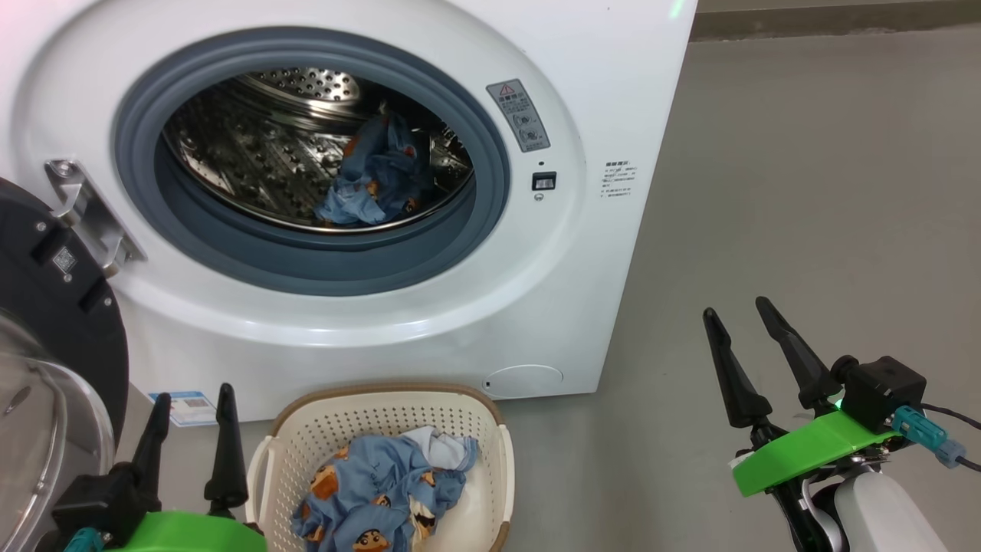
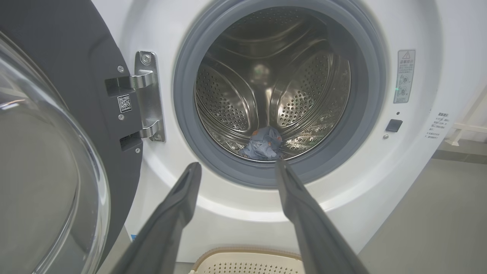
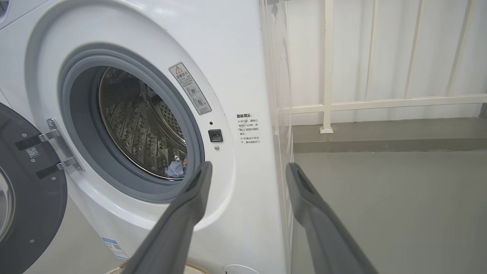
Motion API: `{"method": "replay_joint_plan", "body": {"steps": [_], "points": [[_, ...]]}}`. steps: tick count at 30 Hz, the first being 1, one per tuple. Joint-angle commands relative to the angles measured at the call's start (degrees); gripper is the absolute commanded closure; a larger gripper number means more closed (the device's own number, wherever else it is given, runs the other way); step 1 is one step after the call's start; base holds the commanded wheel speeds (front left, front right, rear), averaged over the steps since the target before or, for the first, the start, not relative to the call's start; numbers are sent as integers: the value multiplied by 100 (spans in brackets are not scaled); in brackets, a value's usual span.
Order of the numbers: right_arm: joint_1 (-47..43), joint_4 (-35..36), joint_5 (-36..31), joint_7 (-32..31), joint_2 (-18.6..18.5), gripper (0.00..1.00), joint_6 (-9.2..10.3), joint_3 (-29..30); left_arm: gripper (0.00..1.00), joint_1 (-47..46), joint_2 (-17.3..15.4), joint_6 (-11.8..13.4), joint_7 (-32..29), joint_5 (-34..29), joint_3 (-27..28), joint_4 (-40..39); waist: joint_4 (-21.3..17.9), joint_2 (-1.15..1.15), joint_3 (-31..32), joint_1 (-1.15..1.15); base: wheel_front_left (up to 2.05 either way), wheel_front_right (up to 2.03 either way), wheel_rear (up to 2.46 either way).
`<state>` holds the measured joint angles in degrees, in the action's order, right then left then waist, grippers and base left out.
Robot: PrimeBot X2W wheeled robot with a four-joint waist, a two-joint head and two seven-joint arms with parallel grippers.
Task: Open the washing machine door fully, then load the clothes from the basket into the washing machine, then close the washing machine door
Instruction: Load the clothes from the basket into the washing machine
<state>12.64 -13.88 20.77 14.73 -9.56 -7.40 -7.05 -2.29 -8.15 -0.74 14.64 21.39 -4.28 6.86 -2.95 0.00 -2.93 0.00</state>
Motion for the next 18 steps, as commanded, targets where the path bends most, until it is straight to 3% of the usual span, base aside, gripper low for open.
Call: {"method": "replay_joint_plan", "body": {"steps": [1, 18], "points": [[10, 136, -50, 27, -47, 0, -9, -126, 0, -164, -91, 36, 36, -77, 189, -178, -2, 0, -18, 0, 0, 0, 0], [132, 226, -103, 27, 14, 0, -9, -83, 0, -444, -113, -21, -25, -44, 64, -10, -147, 0, -590, 0, 0, 0, 0]]}}
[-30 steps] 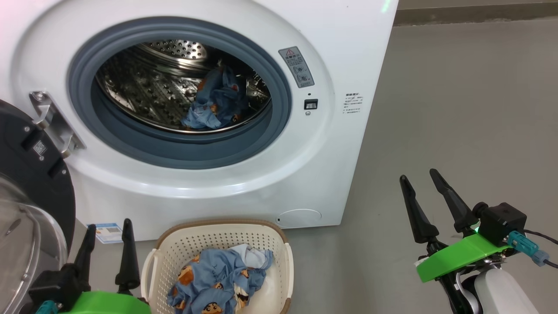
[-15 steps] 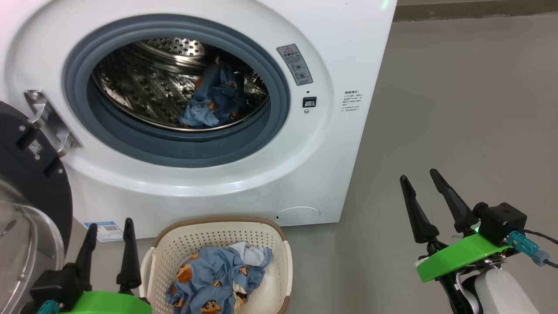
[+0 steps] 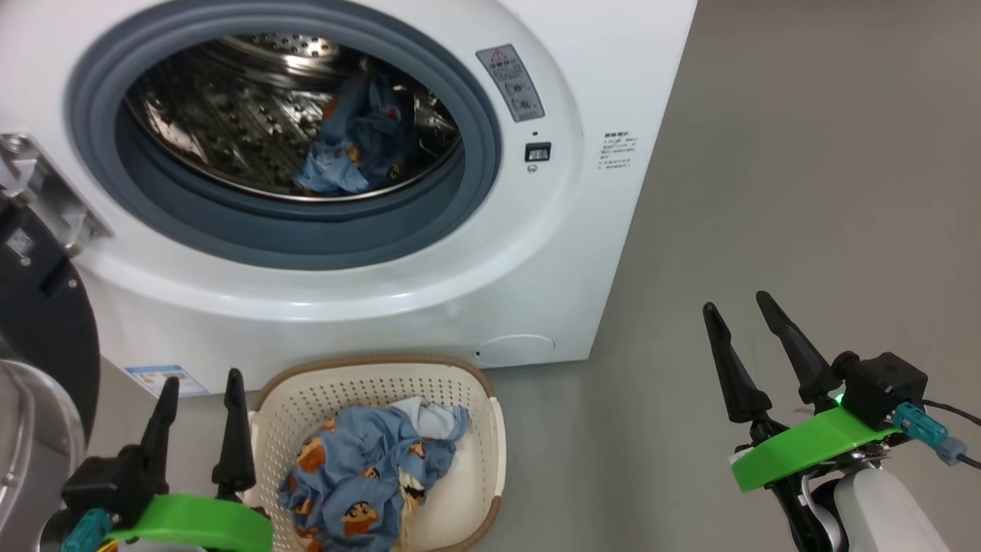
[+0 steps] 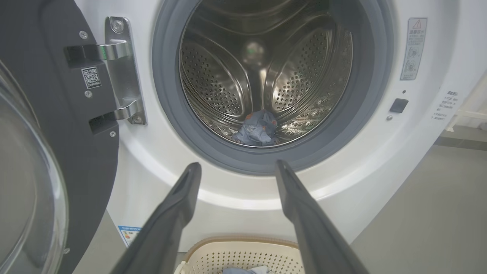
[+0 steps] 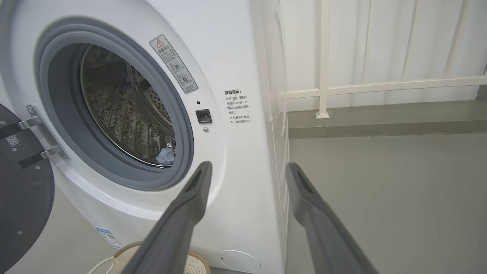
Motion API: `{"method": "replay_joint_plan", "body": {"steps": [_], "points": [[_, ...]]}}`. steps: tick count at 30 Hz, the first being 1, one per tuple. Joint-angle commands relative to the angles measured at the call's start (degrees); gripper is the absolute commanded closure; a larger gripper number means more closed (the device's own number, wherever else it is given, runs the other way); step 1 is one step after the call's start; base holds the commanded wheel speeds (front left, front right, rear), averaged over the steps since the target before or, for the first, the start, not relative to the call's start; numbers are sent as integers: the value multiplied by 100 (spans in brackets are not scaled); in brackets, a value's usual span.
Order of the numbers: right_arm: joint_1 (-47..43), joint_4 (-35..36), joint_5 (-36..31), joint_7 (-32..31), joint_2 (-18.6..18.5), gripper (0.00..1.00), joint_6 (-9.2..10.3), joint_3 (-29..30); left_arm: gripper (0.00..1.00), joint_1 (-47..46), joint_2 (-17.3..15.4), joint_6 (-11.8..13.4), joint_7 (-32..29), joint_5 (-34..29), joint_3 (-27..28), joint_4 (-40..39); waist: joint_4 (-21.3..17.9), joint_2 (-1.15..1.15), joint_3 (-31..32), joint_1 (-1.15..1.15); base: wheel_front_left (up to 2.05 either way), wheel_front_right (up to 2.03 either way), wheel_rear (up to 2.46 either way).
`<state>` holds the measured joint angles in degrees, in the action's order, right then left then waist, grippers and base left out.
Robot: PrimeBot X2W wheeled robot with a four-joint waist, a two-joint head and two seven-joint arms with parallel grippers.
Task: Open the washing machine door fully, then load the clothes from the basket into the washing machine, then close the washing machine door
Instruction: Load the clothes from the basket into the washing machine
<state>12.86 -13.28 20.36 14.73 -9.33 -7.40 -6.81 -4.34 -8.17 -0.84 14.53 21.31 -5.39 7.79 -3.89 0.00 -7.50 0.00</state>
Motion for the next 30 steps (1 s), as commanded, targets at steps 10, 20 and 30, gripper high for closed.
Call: {"method": "replay_joint_plan", "body": {"steps": [10, 20, 30], "points": [[312, 290, -132, 27, 136, 0, -9, -47, 0, -665, -201, -168, -50, 26, 79, 399, -256, 0, -821, 0, 0, 0, 0], [596, 424, -194, 27, 315, 0, -9, -7, 0, -1261, -353, -333, -102, 12, -77, 1001, -459, 0, -1641, 0, 0, 0, 0], [841, 519, -241, 27, 440, 0, -9, -38, 0, -1910, -516, -531, -242, 102, -297, 2156, -645, 0, -2391, 0, 0, 0, 0]]}}
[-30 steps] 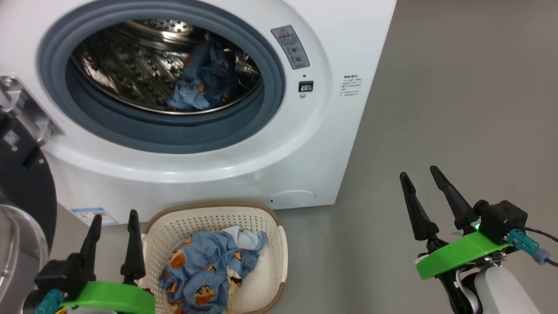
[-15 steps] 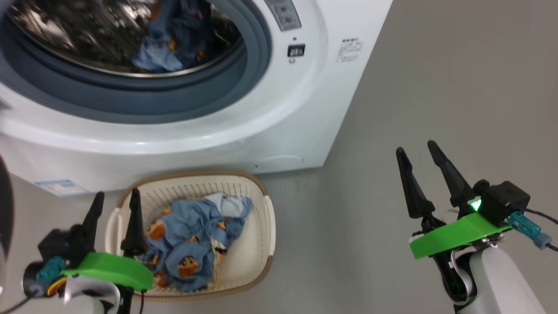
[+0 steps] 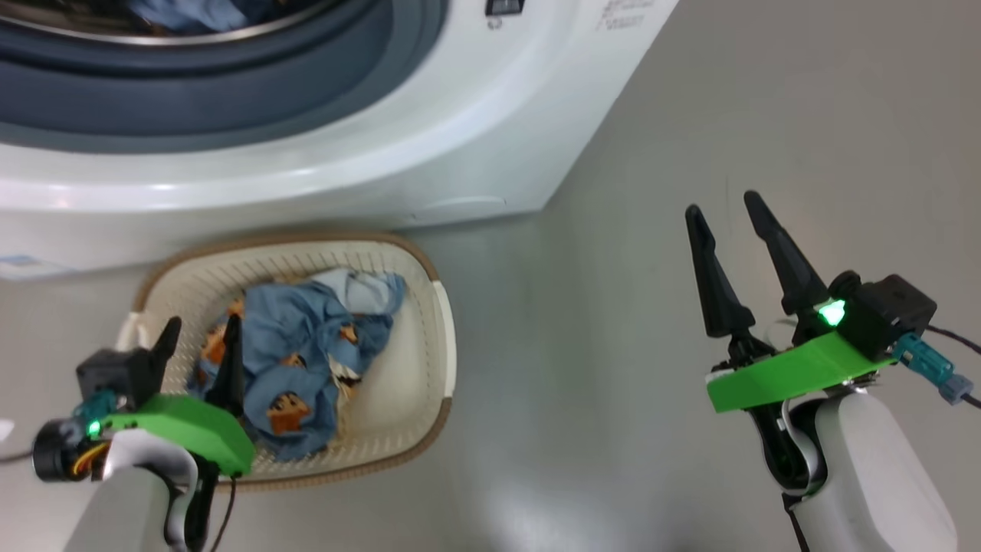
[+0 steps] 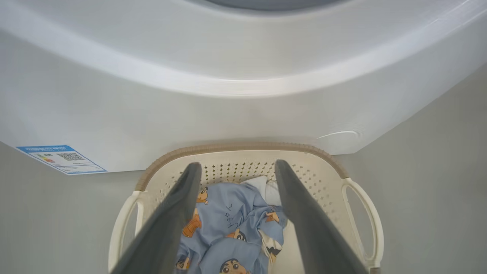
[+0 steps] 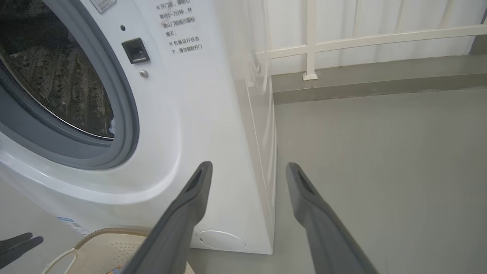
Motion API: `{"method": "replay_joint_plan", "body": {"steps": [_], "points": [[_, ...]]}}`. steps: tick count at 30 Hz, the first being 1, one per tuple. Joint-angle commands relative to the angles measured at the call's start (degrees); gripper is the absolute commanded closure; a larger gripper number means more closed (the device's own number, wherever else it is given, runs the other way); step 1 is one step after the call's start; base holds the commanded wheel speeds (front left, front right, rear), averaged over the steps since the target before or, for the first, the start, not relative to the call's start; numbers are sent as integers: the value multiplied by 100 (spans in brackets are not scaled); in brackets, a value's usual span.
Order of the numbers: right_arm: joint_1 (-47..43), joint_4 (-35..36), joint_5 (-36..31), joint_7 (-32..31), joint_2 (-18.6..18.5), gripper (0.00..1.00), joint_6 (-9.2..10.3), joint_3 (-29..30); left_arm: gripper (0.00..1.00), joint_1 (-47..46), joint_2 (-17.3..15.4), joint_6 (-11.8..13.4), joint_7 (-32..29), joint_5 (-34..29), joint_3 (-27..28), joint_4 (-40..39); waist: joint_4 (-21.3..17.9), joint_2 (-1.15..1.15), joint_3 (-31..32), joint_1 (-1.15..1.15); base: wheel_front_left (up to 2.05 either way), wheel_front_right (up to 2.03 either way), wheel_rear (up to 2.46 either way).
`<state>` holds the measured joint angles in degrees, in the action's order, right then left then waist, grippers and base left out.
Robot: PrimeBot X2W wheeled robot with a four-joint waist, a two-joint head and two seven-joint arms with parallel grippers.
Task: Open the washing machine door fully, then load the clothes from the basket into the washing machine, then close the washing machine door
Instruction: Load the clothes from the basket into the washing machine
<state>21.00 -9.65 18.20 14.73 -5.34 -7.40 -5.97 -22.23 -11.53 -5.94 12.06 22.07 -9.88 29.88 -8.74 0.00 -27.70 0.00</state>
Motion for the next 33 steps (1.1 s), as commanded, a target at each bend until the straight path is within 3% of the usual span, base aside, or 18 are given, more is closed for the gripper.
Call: {"method": "replay_joint_plan", "body": {"steps": [1, 14, 33], "points": [[58, 168, -26, 27, 50, 0, -9, -123, 0, -219, -207, -41, -10, 7, 91, 115, -184, 0, -454, 0, 0, 0, 0], [389, 410, 98, 27, 219, 0, -9, -244, 0, -1445, -432, -152, -173, 302, -596, 1888, -618, 0, -1481, 0, 0, 0, 0], [639, 827, 345, 27, 246, 0, -9, -304, 0, -2900, -1089, -154, -645, 1197, -1793, 3241, -1090, 0, -2673, 0, 0, 0, 0]]}}
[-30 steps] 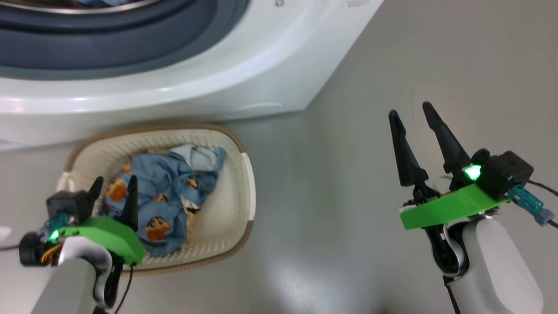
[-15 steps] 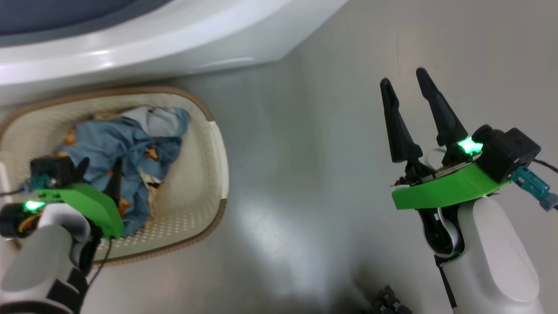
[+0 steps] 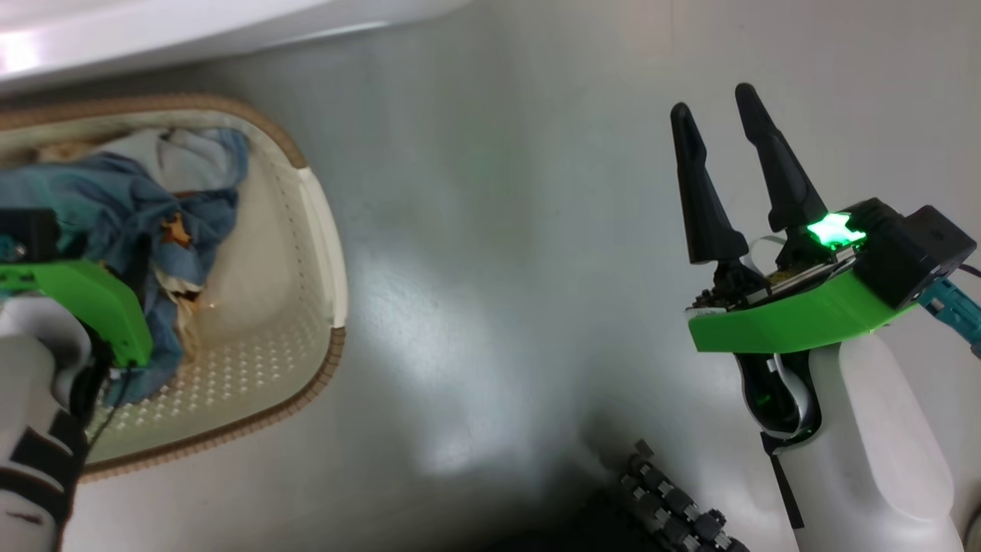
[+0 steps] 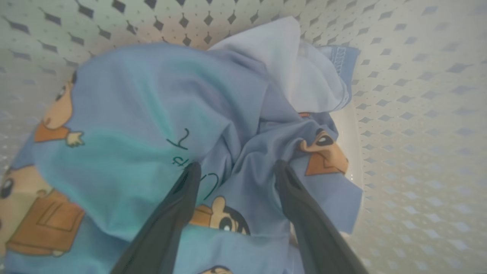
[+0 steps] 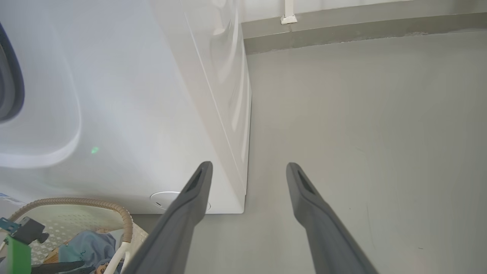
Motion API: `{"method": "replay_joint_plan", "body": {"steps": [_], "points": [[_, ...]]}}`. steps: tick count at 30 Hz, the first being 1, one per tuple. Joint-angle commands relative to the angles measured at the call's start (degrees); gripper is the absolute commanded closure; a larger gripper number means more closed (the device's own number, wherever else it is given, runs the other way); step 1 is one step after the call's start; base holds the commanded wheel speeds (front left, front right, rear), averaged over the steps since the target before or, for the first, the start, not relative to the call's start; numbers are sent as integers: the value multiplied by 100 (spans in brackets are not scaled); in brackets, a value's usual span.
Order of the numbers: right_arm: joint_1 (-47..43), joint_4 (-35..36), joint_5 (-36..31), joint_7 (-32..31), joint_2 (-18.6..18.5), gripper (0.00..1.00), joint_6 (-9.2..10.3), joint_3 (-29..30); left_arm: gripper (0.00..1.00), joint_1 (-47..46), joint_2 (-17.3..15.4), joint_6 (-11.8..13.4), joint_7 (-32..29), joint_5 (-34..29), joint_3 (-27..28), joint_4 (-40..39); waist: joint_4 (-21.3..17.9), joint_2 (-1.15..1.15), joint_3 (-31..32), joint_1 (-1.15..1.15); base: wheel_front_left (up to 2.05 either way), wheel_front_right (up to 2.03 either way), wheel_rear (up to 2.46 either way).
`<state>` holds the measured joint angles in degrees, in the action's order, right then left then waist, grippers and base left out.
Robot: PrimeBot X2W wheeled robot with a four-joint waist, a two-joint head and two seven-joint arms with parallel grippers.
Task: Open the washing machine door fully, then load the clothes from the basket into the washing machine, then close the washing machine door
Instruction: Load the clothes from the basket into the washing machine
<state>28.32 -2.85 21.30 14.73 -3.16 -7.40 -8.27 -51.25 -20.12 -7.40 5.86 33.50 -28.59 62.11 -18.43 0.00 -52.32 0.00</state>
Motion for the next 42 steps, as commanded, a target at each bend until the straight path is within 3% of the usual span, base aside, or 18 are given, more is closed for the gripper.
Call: {"method": "replay_joint_plan", "body": {"steps": [1, 10, 16, 17, 18, 19, 29, 42], "points": [[-85, 154, 37, 27, 27, 0, -9, -76, 0, -64, -248, -8, -46, 78, 28, 64, -130, 0, -253, 0, 0, 0, 0], [-53, 155, 48, 27, 28, 0, -9, -91, 0, -411, -251, -8, -342, 203, -229, 591, -135, 0, -365, 0, 0, 0, 0], [-41, 136, 74, 27, 28, 0, -9, -123, 0, -399, -261, -8, -957, 404, -493, 703, -140, 0, -351, 0, 0, 0, 0], [-39, 134, 78, 27, 28, 0, -9, -127, 27, -394, -264, -8, -1047, 447, -529, 700, -141, 0, -350, 0, 0, 0, 0], [-35, 132, 80, 27, 28, 0, -9, -129, 90, -396, -275, -8, -1100, 486, -561, 685, -141, 0, -351, 0, 0, 0, 0], [-31, 130, 82, 27, 28, 0, -9, -126, 100, -399, -292, -9, -1122, 523, -586, 665, -141, 0, -351, 0, 0, 0, 0], [15, 68, 80, 27, 28, 0, -9, -99, 100, -274, -338, -9, -504, 905, -788, 421, -71, 0, -19, 0, 0, 0, 0], [-73, -148, -45, 27, 28, 0, -9, -39, 100, 403, -294, -9, 447, 1554, -1134, -93, 215, 0, 1055, 0, 0, 0, 0]]}}
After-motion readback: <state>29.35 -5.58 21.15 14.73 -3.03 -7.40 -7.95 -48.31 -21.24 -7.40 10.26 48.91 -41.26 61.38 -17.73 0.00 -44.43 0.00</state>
